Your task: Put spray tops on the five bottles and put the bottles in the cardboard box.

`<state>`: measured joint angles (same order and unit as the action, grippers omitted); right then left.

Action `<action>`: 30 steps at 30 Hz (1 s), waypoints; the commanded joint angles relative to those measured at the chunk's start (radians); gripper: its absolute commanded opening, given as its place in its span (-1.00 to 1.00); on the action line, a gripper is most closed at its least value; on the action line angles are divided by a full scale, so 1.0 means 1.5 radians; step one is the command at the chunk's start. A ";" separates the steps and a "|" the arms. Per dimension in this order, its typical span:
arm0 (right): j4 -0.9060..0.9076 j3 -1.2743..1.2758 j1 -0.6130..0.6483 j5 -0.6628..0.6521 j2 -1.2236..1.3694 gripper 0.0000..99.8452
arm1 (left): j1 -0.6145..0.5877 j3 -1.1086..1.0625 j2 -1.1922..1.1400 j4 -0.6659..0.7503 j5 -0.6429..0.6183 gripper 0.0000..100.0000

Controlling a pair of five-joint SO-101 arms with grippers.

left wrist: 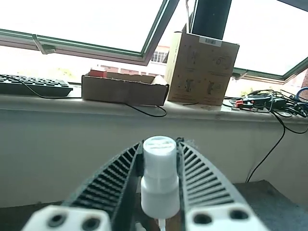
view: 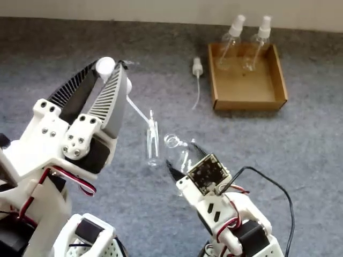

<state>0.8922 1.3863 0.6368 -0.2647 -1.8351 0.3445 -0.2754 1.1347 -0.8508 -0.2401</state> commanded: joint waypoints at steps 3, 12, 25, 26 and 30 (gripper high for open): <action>-0.099 -0.005 0.007 0.054 -0.003 -0.99 | 0.036 0.004 -0.009 -0.013 -0.012 -0.99; -0.103 -0.005 0.085 0.038 -0.003 -0.99 | 0.032 0.003 -0.005 -0.012 -0.010 -0.99; -0.103 -0.010 0.083 0.027 -0.003 -0.99 | 0.035 -0.060 -0.004 -0.016 -0.009 -0.99; -0.103 -0.010 0.083 0.027 -0.003 -0.99 | 0.036 -0.072 -0.004 -0.016 -0.010 -0.99; -0.112 -0.020 0.084 0.027 -0.001 -0.99 | 0.037 -0.117 -0.003 -0.013 -0.010 -0.99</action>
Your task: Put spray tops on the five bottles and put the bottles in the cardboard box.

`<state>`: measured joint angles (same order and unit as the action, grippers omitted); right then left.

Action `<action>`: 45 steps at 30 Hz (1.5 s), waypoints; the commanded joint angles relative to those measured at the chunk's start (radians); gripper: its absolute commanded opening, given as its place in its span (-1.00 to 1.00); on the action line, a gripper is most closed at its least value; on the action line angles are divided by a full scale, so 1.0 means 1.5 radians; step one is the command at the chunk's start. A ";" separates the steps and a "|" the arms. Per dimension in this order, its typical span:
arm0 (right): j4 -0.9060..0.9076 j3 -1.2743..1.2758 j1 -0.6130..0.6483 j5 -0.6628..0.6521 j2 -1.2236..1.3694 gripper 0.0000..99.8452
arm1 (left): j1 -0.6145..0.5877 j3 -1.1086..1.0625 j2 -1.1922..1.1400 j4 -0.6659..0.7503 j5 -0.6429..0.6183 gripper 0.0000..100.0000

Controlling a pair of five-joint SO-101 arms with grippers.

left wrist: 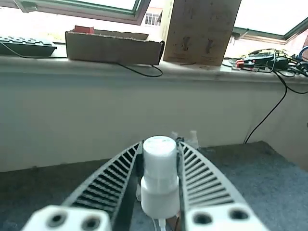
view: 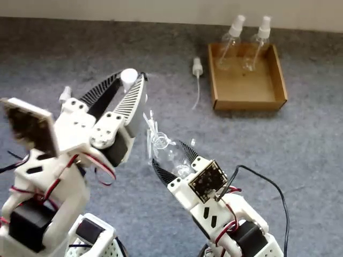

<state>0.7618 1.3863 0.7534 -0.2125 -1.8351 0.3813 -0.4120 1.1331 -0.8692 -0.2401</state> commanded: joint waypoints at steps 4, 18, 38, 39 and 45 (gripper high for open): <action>-0.060 -0.037 0.005 -0.011 0.005 -0.99 | 0.038 -0.042 -0.002 -0.001 -0.045 -0.99; -0.093 -0.217 -0.036 0.076 0.207 -0.99 | 0.085 -0.133 -0.002 -0.001 -0.049 -0.99; -0.103 -0.227 -0.075 0.119 0.209 -0.99 | 0.090 -0.194 -0.001 -0.015 -0.052 -0.99; -0.104 -0.226 -0.075 0.119 0.209 -0.99 | 0.090 -0.198 -0.001 -0.015 -0.052 -0.99; -0.104 -0.224 -0.075 0.115 0.209 -0.99 | 0.086 -0.184 -0.001 -0.014 -0.048 -0.98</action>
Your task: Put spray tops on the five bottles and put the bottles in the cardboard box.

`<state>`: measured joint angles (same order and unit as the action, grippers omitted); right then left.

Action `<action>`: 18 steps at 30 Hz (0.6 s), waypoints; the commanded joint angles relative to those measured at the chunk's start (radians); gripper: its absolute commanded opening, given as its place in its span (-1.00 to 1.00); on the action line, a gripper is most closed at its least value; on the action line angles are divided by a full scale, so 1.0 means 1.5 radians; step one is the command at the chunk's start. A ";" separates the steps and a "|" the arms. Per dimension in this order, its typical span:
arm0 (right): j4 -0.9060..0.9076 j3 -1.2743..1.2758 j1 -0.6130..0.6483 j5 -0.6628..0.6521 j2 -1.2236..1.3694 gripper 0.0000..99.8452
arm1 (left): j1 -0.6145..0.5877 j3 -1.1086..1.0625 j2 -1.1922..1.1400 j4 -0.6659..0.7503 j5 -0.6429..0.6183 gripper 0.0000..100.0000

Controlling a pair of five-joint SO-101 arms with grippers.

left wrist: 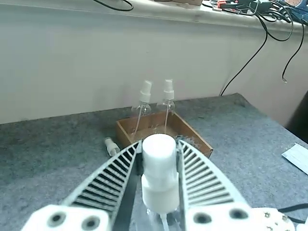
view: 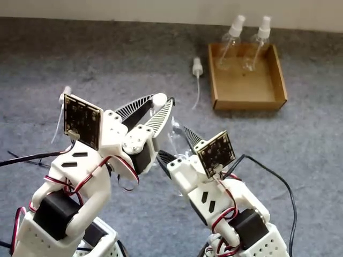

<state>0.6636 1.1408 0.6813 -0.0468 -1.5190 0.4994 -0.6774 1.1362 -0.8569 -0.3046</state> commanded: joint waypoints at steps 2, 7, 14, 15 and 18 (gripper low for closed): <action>-0.038 -0.061 -0.028 0.003 -0.002 -0.99 | 0.007 0.010 -0.003 -0.025 -0.005 -0.91; -0.038 -0.061 -0.042 0.003 -0.002 -0.99 | 0.009 0.043 -0.003 -0.024 -0.005 -0.66; -0.038 -0.061 -0.146 -0.081 -0.002 -0.99 | 0.010 0.086 -0.003 -0.027 -0.005 -0.63; -0.038 -0.061 -0.146 -0.100 -0.002 -0.99 | 0.008 0.093 -0.003 -0.027 -0.005 -0.63; -0.038 -0.059 -0.150 -0.140 -0.003 -0.99 | 0.007 0.106 -0.003 -0.027 -0.005 -0.63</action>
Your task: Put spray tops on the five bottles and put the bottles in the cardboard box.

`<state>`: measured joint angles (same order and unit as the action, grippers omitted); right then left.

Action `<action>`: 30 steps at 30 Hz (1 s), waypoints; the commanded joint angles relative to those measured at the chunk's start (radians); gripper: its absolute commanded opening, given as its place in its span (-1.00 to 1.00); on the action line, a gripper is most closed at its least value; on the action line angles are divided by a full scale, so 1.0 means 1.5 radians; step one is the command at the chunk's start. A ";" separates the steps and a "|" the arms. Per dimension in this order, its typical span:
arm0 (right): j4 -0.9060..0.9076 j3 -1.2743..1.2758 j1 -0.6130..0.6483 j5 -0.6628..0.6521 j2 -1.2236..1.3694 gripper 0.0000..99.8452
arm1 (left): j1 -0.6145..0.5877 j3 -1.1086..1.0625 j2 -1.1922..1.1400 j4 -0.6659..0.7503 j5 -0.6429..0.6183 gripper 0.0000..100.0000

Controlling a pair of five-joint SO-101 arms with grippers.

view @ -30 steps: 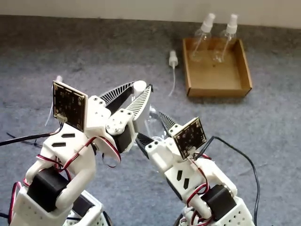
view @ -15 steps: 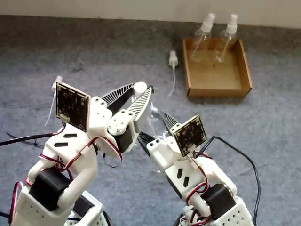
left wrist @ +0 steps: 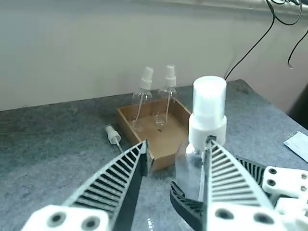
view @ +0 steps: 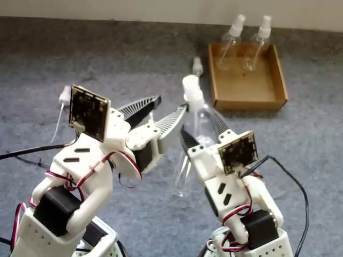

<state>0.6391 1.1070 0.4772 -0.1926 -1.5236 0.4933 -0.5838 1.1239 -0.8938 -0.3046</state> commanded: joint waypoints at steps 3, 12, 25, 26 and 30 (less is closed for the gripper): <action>-0.036 -0.034 -0.063 -0.071 0.002 -0.99 | 0.010 0.044 0.006 -0.002 -0.004 -0.63; -0.441 0.147 -0.278 -0.069 0.036 -0.99 | 0.010 0.003 0.006 -0.003 -0.004 -0.64; -0.604 -0.188 -0.413 0.062 0.705 -0.99 | -0.092 -0.254 0.006 0.003 0.133 -0.64; -0.641 -0.224 -0.414 0.060 0.755 -0.99 | -0.113 -0.263 0.006 0.003 0.133 -0.64; -0.786 -0.326 -0.414 -0.019 0.942 -0.99 | -0.174 -0.314 0.006 0.003 0.133 -0.64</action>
<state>-0.3859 0.7664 -0.1274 -0.1511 -0.2885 0.3138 -1.0119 1.1208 -0.8953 -0.1143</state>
